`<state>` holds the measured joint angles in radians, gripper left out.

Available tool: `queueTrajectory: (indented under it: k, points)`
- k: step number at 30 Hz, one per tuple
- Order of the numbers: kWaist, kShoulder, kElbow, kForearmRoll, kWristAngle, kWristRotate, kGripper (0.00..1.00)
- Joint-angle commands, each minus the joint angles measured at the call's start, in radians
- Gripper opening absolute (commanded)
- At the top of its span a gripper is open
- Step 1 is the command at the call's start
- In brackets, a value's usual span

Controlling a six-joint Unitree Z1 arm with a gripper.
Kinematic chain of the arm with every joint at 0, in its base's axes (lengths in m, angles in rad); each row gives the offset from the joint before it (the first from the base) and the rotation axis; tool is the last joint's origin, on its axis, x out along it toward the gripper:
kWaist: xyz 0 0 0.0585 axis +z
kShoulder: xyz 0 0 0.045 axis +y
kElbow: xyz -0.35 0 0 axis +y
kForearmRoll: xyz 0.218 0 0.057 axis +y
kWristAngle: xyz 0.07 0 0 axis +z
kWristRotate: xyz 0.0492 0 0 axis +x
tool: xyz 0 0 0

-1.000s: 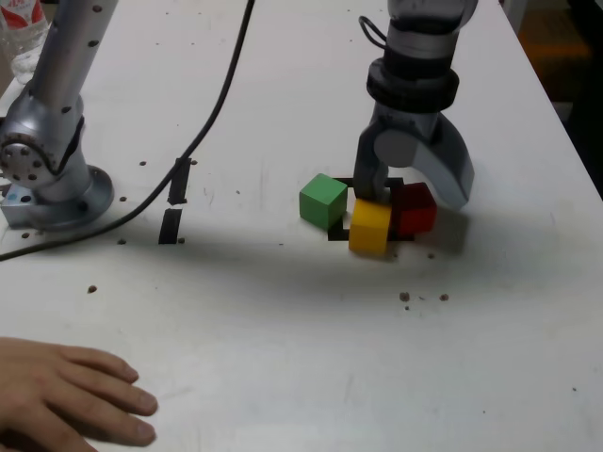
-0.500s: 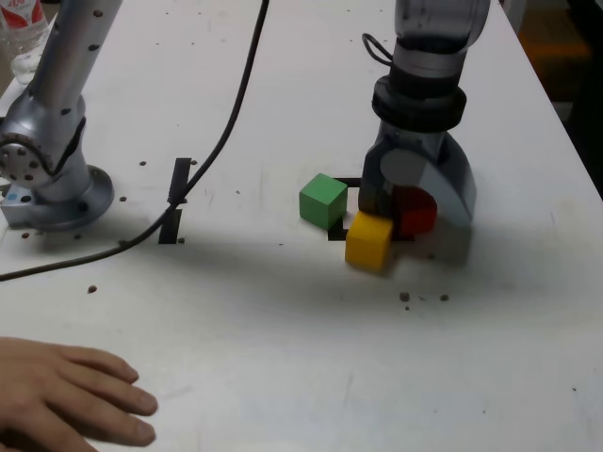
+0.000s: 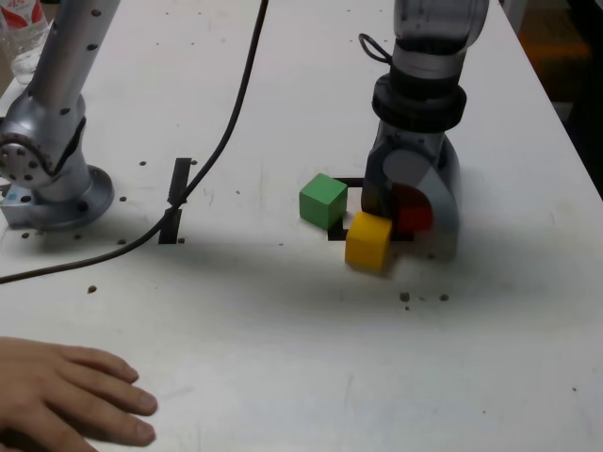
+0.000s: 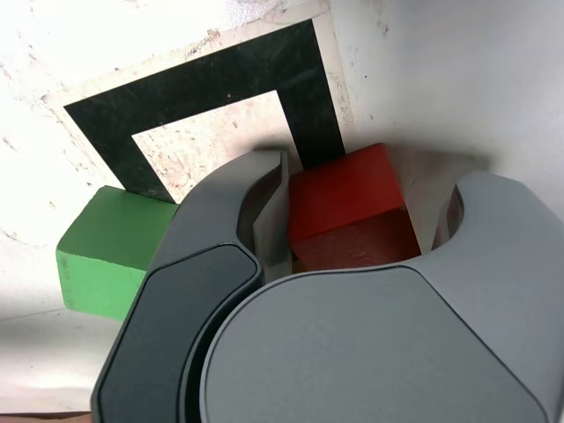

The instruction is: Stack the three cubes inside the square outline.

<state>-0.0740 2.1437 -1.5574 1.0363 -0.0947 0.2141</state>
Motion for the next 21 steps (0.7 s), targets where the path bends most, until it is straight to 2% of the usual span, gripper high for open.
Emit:
queueTrajectory:
  k: [1,8,15,21]
  points:
    - [-0.003,0.001,-0.001,-0.006,0.014,-0.001,0.33]
    - [-0.006,-0.039,-0.003,-0.016,0.071,-0.001,0.25]
    - [-0.006,-0.118,0.05,-0.021,0.136,-0.001,0.24]
    - [0.004,-0.151,0.129,-0.047,0.17,-0.006,0.24]
